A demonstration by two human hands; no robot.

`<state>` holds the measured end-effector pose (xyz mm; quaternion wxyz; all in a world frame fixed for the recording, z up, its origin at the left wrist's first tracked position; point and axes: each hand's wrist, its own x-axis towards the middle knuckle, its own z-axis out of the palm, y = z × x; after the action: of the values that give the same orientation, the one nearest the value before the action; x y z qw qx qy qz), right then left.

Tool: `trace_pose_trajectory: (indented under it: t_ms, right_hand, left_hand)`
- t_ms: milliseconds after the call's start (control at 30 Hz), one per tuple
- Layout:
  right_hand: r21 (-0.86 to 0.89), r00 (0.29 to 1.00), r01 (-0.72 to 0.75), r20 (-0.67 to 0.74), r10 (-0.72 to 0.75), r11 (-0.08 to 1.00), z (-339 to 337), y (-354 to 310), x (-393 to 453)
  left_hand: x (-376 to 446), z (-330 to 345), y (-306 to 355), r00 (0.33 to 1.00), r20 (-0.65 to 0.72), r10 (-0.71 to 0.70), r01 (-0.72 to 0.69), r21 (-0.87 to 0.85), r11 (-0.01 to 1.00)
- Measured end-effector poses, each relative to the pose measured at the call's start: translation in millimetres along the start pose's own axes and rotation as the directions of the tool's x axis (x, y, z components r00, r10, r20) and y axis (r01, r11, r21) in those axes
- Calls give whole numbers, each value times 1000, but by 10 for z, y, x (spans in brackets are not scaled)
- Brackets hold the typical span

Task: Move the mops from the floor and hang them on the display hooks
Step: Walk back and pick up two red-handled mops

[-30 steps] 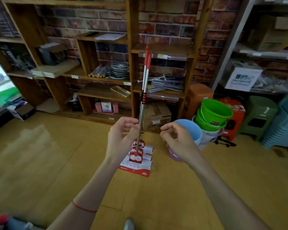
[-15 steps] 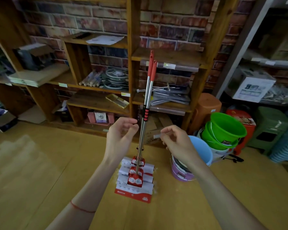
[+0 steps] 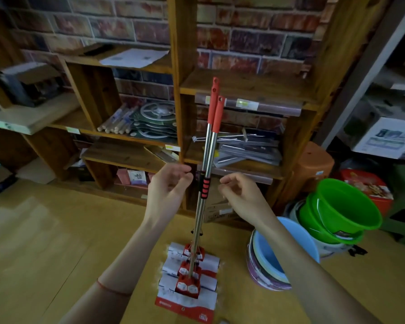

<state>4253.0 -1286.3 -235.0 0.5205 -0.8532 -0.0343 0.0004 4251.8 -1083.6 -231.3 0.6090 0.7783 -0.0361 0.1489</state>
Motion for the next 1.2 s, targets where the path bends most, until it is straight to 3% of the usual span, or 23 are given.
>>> trace_pose_trajectory:
  t_ms: [400,500,700,933,1200]
  right_hand:
    - [-26,958,-280,63,281,960,529,650,2106]
    - [-65,944,-330,-21,330,942,674,776,2562]
    - [38,871,-460,-175,459,887,842,1028,3193]
    - [125,864,-419,-250,437,899,828,1201,3246]
    - [412,933,-304,-54,356,859,930,948,2220]
  left_hand:
    - [1050,108,-611,994,34,-107,107,27,994]
    - [1215,22,-766,990,38,-139,138,26,990]
    - [1453,-94,-970,981,40,-191,191,10,982]
    - [1482,-155,-1052,980,74,-185,186,-6,983]
    - [1624,72,-1059,975,123,-183,187,-16,982]
